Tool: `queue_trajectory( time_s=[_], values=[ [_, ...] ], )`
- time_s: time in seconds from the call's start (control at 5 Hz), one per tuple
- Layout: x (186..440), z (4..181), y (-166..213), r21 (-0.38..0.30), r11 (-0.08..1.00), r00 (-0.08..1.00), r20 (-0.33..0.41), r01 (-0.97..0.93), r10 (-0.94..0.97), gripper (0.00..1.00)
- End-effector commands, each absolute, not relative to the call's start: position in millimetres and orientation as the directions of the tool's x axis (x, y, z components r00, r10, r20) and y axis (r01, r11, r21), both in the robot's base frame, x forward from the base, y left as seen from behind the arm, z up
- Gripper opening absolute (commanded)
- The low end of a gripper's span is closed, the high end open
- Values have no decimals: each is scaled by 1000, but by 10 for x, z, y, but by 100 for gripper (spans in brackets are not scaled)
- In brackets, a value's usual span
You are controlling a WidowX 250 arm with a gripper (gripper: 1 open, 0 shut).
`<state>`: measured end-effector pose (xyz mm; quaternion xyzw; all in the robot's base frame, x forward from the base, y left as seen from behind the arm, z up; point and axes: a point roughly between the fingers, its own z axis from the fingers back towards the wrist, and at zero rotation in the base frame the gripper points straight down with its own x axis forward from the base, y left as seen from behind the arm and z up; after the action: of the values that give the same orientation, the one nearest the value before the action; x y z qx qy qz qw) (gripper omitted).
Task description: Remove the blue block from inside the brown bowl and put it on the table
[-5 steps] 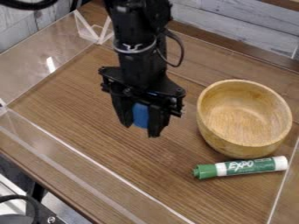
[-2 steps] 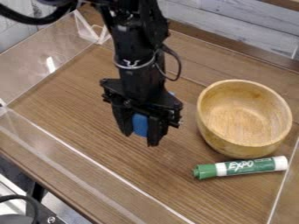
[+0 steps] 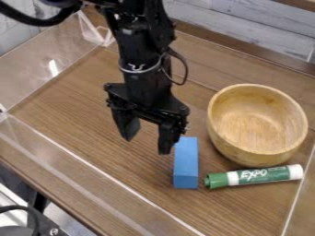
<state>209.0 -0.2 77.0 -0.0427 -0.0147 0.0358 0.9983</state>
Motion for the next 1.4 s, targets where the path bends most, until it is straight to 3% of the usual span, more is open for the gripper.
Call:
queue_trajectory(
  time_s=[0.0,0.4,0.6,0.8,1.2],
  values=[
    [2208,884,-11,-93,994,995,78,-60,67,100],
    [2294,1103,94,-108,993,990,127,-47,61,100],
    [2347,1348,178,-111,992,982,175,-51,70,100],
    [2355,1471,231,-117,991,975,209,-58,82,100],
    [2385,1424,262,-129,990,970,227,-58,86,100]
  ],
)
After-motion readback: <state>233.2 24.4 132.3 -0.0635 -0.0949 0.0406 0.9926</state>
